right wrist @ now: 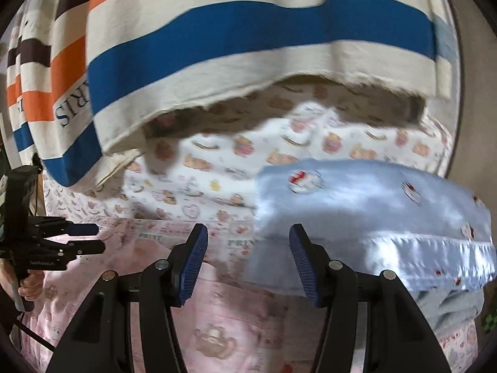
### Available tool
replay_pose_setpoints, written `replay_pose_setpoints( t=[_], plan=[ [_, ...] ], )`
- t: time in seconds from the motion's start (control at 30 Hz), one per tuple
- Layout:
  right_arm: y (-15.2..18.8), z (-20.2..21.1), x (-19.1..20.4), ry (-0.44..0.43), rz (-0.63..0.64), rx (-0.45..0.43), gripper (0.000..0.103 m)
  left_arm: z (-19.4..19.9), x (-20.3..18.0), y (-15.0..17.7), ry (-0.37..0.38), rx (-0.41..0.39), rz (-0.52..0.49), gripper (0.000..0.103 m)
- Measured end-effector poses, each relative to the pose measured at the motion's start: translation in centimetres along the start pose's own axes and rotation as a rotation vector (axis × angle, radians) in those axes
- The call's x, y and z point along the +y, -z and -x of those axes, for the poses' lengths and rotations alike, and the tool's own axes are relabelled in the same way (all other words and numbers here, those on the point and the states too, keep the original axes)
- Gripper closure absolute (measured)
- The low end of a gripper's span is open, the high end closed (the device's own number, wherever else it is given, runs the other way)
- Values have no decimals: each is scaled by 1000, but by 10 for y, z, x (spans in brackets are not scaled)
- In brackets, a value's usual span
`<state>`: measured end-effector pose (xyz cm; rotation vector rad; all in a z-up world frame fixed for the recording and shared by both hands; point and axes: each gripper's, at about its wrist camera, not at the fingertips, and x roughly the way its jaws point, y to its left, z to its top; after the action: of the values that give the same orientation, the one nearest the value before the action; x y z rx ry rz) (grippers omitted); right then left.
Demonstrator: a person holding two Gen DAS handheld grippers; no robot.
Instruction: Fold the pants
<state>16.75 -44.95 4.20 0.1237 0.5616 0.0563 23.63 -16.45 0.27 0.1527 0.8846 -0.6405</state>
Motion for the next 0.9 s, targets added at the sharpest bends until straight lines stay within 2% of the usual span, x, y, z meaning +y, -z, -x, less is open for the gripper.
replay_pose_setpoints(
  t=[0.1, 0.17, 0.2, 0.23, 0.33, 0.5, 0.53, 0.57, 0.63, 0.67, 0.7, 0.77, 0.8, 0.83, 0.9],
  plan=[
    [2, -2, -14, -14, -43, 7, 47, -12, -11, 1, -32, 19, -20, 56],
    [2, 0, -20, -27, -59, 4, 47, -20, -12, 0, -47, 28, -22, 80],
    [2, 2, -23, -31, -67, 1, 47, -22, -10, 0, -49, 37, -14, 98],
    [3, 3, -25, -34, -74, 0, 47, -25, -8, 0, -54, 40, -5, 103],
    [5, 5, -27, -33, -84, 5, 47, -22, -1, -3, -132, -11, 21, 103],
    [8, 3, -23, -63, -88, 35, 47, -4, 22, -8, -326, -104, 67, 103],
    [9, 1, -20, -76, -82, 45, 47, -1, 27, -7, -337, -108, 74, 103],
    [9, -1, -18, -86, -74, 54, 47, 2, 32, -6, -313, -107, 85, 103],
    [11, -4, -12, -103, -62, 66, 47, 8, 35, -4, -179, -96, 78, 103],
    [12, -5, -10, -111, -61, 71, 47, 11, 30, -3, -98, -84, 36, 103],
    [12, -6, -8, -120, -60, 75, 47, 14, 22, -2, -61, -90, -17, 102],
    [13, -7, -6, -123, -58, 78, 47, 17, 3, 1, -76, -111, -116, 86],
    [13, -7, -6, -120, -53, 79, 47, 15, -6, 2, -97, -105, -157, 66],
    [14, -7, -6, -116, -49, 80, 47, 12, -12, 2, -114, -99, -185, 51],
    [15, -8, -6, -113, -44, 83, 47, 2, -21, 4, -132, -73, -230, 48]
  ],
)
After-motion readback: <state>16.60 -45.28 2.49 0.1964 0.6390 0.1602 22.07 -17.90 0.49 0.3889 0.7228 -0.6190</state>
